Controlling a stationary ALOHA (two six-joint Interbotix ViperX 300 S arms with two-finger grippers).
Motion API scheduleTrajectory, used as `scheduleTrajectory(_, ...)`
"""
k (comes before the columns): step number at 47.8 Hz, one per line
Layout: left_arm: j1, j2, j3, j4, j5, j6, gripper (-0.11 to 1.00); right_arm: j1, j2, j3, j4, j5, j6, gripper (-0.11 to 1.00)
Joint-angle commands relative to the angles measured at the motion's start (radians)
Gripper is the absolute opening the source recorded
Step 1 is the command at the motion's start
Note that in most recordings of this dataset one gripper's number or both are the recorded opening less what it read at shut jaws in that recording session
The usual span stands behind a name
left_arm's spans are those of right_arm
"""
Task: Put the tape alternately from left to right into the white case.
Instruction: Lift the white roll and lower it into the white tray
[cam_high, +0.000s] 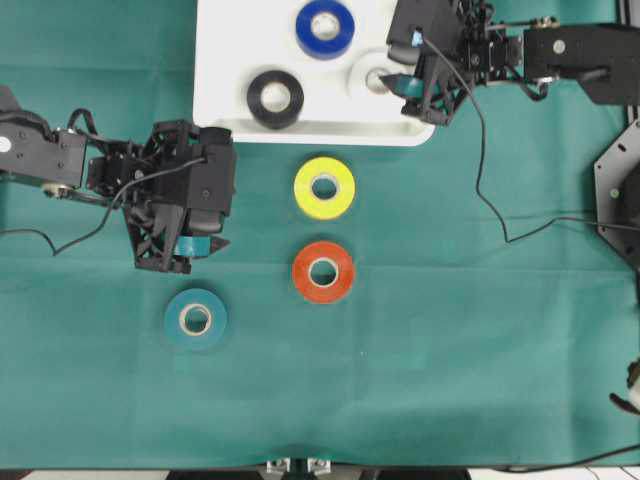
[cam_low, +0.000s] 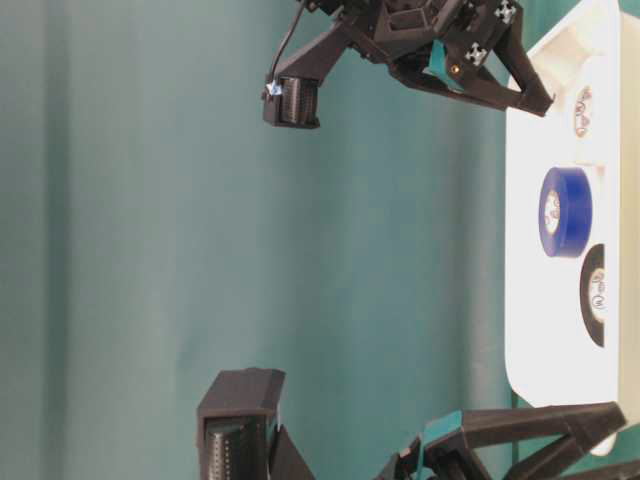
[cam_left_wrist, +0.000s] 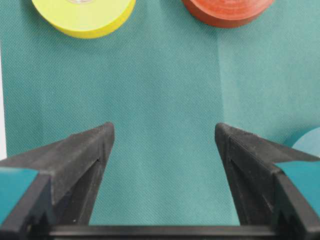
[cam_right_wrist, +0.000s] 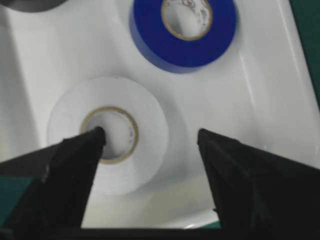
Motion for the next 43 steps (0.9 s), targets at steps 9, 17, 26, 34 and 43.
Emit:
scheduleTrajectory(9, -0.003, -0.009, 0.003, -0.002, -0.006, 0.002, 0.34, -0.002, -0.012, -0.008, -0.003, -0.005, 0.003, 0.81)
scheduleTrajectory(17, -0.003, -0.011, 0.003, -0.002, -0.006, 0.002, 0.34, -0.002, -0.012, -0.008, -0.003, -0.003, 0.003, 0.81)
scheduleTrajectory(26, -0.003, -0.011, 0.003, -0.002, -0.006, 0.002, 0.34, -0.002, -0.012, -0.008, -0.003, -0.003, 0.003, 0.81)
scheduleTrajectory(34, -0.003, -0.011, 0.003, -0.002, -0.006, 0.002, 0.34, 0.002, -0.012, -0.009, 0.000, -0.008, 0.005, 0.81)
scheduleTrajectory(43, -0.003, -0.011, 0.003, -0.002, -0.006, 0.002, 0.34, 0.029, -0.032, -0.006, 0.003, -0.002, 0.006, 0.81)
